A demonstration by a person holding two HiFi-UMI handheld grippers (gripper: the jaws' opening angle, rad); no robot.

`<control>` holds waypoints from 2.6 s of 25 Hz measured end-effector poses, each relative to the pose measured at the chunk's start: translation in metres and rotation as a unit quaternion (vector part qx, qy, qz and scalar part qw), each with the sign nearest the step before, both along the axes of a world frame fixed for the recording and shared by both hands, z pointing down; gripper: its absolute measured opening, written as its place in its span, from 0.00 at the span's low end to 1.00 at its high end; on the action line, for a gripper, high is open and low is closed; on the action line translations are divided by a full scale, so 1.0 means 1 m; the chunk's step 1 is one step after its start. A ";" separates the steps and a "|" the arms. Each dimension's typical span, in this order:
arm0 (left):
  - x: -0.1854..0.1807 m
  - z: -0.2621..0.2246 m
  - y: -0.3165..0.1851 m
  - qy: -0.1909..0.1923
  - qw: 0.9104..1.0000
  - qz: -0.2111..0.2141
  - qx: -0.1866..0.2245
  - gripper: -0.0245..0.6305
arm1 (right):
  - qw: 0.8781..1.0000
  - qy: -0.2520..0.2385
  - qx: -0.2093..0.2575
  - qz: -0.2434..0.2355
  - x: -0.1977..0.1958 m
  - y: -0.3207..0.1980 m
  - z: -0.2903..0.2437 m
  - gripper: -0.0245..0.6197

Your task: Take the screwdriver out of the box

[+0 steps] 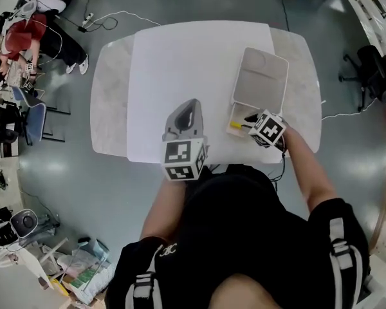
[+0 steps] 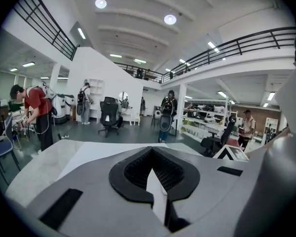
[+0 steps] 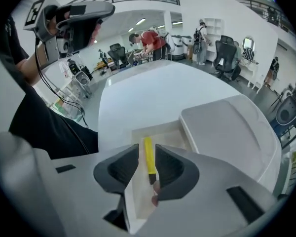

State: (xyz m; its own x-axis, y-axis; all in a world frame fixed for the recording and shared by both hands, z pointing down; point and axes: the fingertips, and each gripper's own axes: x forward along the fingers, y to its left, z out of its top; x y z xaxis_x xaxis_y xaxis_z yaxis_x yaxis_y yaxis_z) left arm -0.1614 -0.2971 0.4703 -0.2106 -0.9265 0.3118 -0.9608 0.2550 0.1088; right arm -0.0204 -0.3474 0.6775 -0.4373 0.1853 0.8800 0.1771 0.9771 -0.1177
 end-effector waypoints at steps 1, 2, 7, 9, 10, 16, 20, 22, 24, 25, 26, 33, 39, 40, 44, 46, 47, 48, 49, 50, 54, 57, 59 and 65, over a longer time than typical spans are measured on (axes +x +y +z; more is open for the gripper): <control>-0.002 0.000 0.003 0.000 1.000 -0.006 -0.002 0.04 | 1.000 0.009 -0.003 -0.005 -0.001 0.000 0.004 0.18; -0.003 0.001 0.005 0.000 1.000 -0.012 -0.004 0.05 | 1.000 0.018 -0.007 -0.009 -0.001 0.000 0.009 0.19; -0.010 0.010 0.016 -0.001 0.999 -0.039 -0.015 0.04 | 0.998 0.056 -0.023 -0.023 -0.002 -0.003 0.036 0.20; -0.015 0.010 0.020 -0.001 0.999 -0.049 -0.017 0.04 | 0.997 0.070 -0.021 -0.035 -0.005 -0.003 0.043 0.21; -0.017 0.010 0.023 -0.001 0.998 -0.054 -0.018 0.04 | 0.996 0.077 -0.020 -0.041 -0.005 -0.002 0.046 0.21; -0.027 0.009 0.035 -0.001 0.997 -0.076 -0.020 0.05 | 0.992 0.115 -0.019 -0.057 -0.006 0.013 0.071 0.20; -0.031 0.012 0.037 -0.001 0.997 -0.079 -0.019 0.04 | 0.991 0.111 0.041 -0.060 -0.016 -0.004 0.074 0.17; -0.032 0.011 0.038 -0.001 0.997 -0.076 -0.019 0.04 | 0.993 0.090 0.048 -0.063 -0.022 -0.003 0.073 0.16; -0.033 0.010 0.037 -0.004 0.997 -0.071 -0.019 0.04 | 0.994 0.080 0.045 -0.055 -0.024 -0.002 0.071 0.16; -0.035 0.010 0.036 -0.004 0.997 -0.069 -0.018 0.04 | 0.995 0.078 0.039 -0.050 -0.024 0.000 0.069 0.16; -0.036 0.009 0.034 -0.004 0.998 -0.067 -0.016 0.04 | 0.996 0.077 0.030 -0.043 -0.024 0.002 0.067 0.16; -0.033 0.004 0.020 -0.007 0.999 -0.035 -0.001 0.05 | 0.999 0.034 0.010 0.020 -0.026 0.004 0.033 0.16; -0.023 0.001 -0.006 -0.011 1.000 0.007 0.011 0.04 | 0.989 -0.070 0.021 0.126 -0.038 -0.031 -0.023 0.15; -0.021 0.001 -0.010 -0.011 1.000 0.014 0.013 0.05 | 0.985 -0.087 0.020 0.146 -0.038 -0.037 -0.031 0.15; -0.011 0.001 -0.026 -0.015 0.999 0.046 0.019 0.05 | 0.961 -0.161 0.040 0.220 -0.031 -0.060 -0.067 0.16; -0.008 0.000 -0.033 -0.016 0.998 0.058 0.025 0.04 | 0.947 -0.197 0.057 0.249 -0.028 -0.069 -0.087 0.15; -0.007 -0.002 -0.036 -0.017 0.998 0.062 0.027 0.05 | 0.938 -0.215 0.067 0.262 -0.026 -0.073 -0.099 0.15; -0.005 -0.004 -0.038 -0.017 0.997 0.067 0.029 0.04 | 0.930 -0.232 0.078 0.275 -0.023 -0.076 -0.112 0.15; -0.002 -0.007 -0.038 -0.016 0.997 0.072 0.030 0.04 | 0.920 -0.249 0.087 0.289 -0.019 -0.077 -0.126 0.15; 0.002 -0.010 -0.038 -0.015 0.996 0.077 0.030 0.05 | 0.911 -0.266 0.094 0.302 -0.014 -0.077 -0.139 0.15; 0.011 -0.018 -0.049 -0.010 0.995 0.097 0.033 0.04 | 0.861 -0.337 0.125 0.361 0.007 -0.086 -0.193 0.15; 0.020 -0.019 -0.067 -0.013 0.992 0.121 0.043 0.04 | 0.814 -0.386 0.162 0.402 0.025 -0.100 -0.226 0.15; 0.029 -0.016 -0.072 -0.010 0.990 0.134 0.044 0.05 | 0.785 -0.409 0.186 0.427 0.041 -0.103 -0.240 0.15; 0.061 -0.016 -0.088 -0.005 0.984 0.173 0.046 0.05 | 0.713 -0.429 0.253 0.493 0.092 -0.109 -0.257 0.15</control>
State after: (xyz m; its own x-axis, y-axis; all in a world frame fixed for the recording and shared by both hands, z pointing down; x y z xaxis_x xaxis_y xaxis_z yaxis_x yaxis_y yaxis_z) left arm -0.1003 -0.3854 0.4541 0.1209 -0.9674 0.2224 -0.9893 -0.0990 0.1072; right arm 0.0712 -0.4561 0.4207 -0.5524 -0.8318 0.0550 -0.8316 0.5544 0.0328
